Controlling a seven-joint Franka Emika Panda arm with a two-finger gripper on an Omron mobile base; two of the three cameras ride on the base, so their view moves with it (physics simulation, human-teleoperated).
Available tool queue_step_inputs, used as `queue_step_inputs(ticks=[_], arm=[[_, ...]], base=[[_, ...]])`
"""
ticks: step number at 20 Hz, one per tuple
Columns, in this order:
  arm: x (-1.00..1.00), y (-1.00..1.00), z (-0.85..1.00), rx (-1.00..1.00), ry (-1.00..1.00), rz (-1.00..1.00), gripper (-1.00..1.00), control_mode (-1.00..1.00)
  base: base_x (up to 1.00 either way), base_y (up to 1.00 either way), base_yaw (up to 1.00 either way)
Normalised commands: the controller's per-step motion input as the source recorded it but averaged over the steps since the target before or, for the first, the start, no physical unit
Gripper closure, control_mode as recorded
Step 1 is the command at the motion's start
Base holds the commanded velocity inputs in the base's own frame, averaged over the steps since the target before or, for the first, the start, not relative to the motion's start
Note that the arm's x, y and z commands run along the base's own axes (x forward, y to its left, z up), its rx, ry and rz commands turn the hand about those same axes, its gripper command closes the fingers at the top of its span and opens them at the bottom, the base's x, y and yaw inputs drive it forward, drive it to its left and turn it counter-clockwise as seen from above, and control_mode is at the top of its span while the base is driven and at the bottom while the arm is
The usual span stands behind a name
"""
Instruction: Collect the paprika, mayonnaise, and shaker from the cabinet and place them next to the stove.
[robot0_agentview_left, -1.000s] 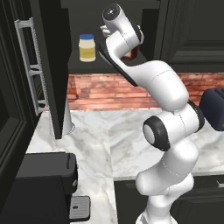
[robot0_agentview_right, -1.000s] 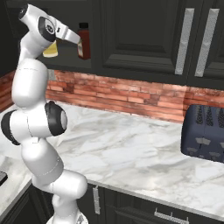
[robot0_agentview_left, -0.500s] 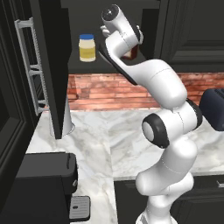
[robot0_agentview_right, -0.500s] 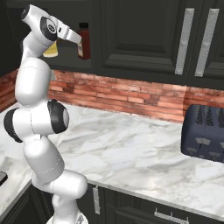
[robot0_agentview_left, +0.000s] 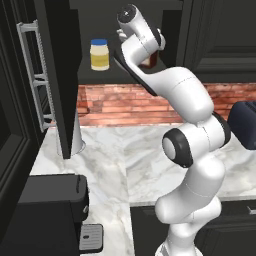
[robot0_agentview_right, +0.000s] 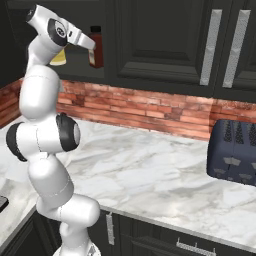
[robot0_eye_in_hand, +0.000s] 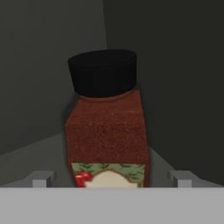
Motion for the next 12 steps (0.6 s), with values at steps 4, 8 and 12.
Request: queue_step_inputs(ticks=[4, 8, 12], arm=[[0.10, 0.00, 0.00, 0.00, 0.02, -0.02, -1.00, -1.00], [0.12, -0.01, 0.00, 0.00, 0.01, -0.01, -1.00, -1.00], [0.06, -0.06, 0.00, 0.00, 0.01, -0.01, -1.00, -1.00]], base=[[0.00, 0.00, 0.00], [0.00, 0.00, 0.00], [0.00, 0.00, 0.00]])
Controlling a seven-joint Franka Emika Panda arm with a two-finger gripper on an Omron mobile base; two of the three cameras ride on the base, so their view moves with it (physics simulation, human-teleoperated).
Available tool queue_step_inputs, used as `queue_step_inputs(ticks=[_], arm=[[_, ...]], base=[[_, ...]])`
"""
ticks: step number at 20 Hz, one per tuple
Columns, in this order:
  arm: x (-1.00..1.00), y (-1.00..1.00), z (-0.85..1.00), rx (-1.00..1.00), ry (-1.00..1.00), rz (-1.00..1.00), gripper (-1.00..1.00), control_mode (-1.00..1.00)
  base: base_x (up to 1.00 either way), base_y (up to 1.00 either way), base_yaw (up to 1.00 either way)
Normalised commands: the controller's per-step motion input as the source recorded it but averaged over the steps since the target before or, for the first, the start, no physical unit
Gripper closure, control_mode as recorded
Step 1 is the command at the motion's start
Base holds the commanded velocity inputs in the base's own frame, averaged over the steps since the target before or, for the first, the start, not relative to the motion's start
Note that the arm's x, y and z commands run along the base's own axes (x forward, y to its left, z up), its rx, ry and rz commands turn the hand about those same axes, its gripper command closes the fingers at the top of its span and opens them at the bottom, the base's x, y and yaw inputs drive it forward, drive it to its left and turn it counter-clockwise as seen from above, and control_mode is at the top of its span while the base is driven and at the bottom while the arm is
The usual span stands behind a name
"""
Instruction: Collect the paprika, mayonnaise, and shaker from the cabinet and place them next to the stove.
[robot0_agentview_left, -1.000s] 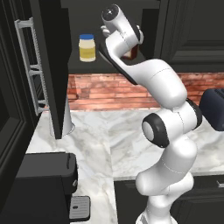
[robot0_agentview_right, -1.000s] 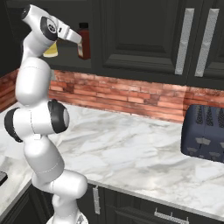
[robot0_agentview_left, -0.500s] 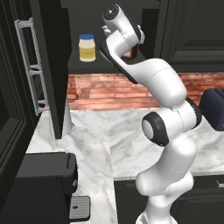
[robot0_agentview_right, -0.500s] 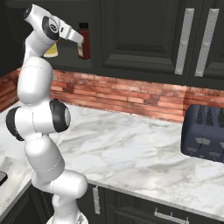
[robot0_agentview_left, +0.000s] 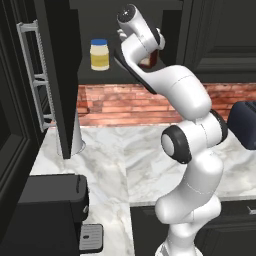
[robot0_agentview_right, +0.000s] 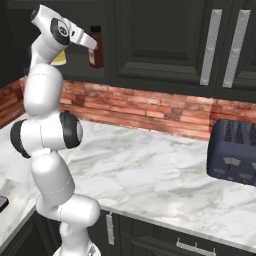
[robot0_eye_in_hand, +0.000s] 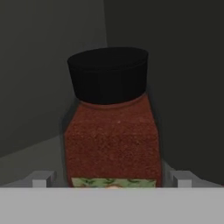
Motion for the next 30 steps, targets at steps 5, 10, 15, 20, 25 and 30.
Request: queue_step_inputs(ticks=[5, 10, 15, 20, 25, 30], arm=[[0.04, -0.09, 0.00, 0.00, 0.02, -0.01, -1.00, -1.00], [0.02, -0.07, 0.00, 0.00, 0.02, 0.00, -1.00, -1.00], [0.02, -0.05, 0.00, 0.00, 0.04, 0.00, -1.00, -1.00], [0.02, -0.03, 0.00, 0.00, 0.04, 0.00, -1.00, -1.00], [0.02, 0.00, 0.00, 0.00, 0.05, 0.00, 1.00, -1.00], [0.05, 0.00, -0.01, 0.00, 0.03, 0.00, 1.00, -1.00]], base=[[0.00, 0.00, 0.00], [0.00, 0.00, 0.00], [0.00, 0.00, 0.00], [0.00, 0.00, 0.00], [0.00, 0.00, 0.00], [0.00, 0.00, 0.00]])
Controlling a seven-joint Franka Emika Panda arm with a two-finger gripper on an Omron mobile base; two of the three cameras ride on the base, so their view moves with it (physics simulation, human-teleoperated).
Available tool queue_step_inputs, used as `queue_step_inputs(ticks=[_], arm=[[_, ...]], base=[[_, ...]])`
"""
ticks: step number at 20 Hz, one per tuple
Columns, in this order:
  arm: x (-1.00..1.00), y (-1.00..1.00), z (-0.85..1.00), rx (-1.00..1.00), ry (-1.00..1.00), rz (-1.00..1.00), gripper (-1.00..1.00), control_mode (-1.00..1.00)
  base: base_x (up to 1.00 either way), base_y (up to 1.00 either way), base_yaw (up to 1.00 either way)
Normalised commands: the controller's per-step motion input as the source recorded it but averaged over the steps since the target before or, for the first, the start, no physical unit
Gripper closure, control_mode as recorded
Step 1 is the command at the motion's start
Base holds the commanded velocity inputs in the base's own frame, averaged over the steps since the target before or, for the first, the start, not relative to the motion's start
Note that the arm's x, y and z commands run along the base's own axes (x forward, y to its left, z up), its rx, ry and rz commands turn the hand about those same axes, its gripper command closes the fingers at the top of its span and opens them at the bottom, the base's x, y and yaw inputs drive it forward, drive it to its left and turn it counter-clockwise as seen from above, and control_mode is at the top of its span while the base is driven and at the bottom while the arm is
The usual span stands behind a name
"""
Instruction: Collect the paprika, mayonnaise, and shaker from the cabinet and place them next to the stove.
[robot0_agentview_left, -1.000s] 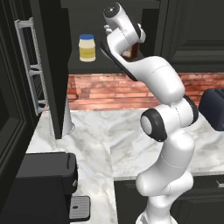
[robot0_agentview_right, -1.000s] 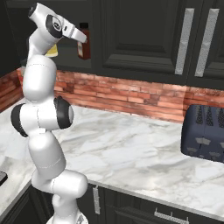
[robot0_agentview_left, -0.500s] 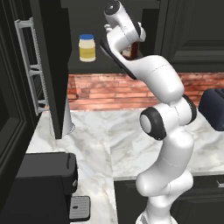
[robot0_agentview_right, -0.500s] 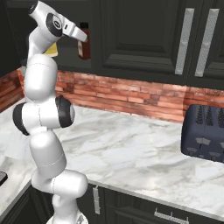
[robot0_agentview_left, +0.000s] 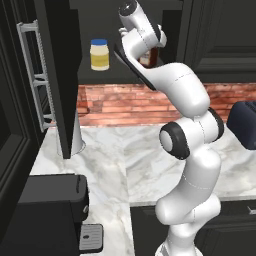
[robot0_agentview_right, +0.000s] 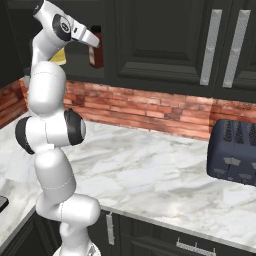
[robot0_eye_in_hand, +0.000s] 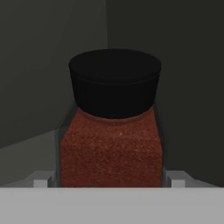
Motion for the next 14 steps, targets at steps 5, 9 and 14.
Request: queue_step_inputs(ticks=[5, 9, 14], arm=[[0.02, 0.00, -0.01, 0.00, 0.02, 0.00, 1.00, -1.00], [0.00, 0.00, -0.01, 0.00, 0.01, 0.00, 1.00, -1.00], [0.00, 0.00, -0.08, 0.01, 0.00, 0.00, 1.00, -1.00]], base=[[0.00, 0.00, 0.00], [0.00, 0.00, 0.00], [0.00, 0.00, 0.00]])
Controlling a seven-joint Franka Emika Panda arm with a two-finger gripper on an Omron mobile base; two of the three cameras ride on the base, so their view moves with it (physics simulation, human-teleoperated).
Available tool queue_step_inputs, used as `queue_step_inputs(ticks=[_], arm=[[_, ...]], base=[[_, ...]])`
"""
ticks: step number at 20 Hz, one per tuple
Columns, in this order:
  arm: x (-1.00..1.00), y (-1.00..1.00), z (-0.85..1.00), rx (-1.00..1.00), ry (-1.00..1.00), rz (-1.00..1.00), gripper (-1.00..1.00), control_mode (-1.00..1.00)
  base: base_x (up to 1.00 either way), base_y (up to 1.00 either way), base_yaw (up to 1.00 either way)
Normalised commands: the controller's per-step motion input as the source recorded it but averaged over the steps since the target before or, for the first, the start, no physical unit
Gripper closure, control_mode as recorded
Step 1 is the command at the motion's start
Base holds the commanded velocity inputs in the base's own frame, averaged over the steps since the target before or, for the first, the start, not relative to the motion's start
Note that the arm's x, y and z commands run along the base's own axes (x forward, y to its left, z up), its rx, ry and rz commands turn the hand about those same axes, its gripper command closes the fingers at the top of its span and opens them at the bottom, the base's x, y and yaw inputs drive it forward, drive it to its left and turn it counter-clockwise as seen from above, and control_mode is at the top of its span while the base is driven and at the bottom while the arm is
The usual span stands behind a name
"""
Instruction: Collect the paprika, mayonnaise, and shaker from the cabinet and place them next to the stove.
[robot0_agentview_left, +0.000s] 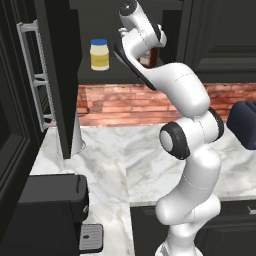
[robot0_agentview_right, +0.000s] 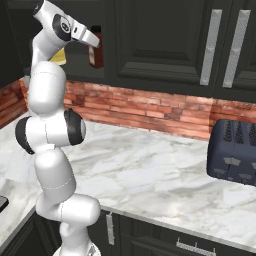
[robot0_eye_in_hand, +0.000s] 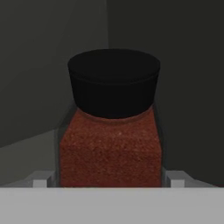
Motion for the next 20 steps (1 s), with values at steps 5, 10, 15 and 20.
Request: queue_step_inputs(ticks=[5, 10, 15, 20], arm=[[0.00, 0.00, -0.14, 0.02, 0.00, 0.00, 1.00, -1.00], [-0.02, -0.01, -0.25, 0.03, -0.02, 0.00, 1.00, -1.00], [-0.33, 0.11, -0.46, 0.00, -0.11, 0.00, 1.00, -1.00], [-0.64, 0.32, -0.19, 0.00, -0.14, 0.05, 1.00, -1.00]], base=[[0.00, 0.00, 0.00], [0.00, 0.00, 0.00], [0.00, 0.00, 0.00], [0.00, 0.00, 0.00]])
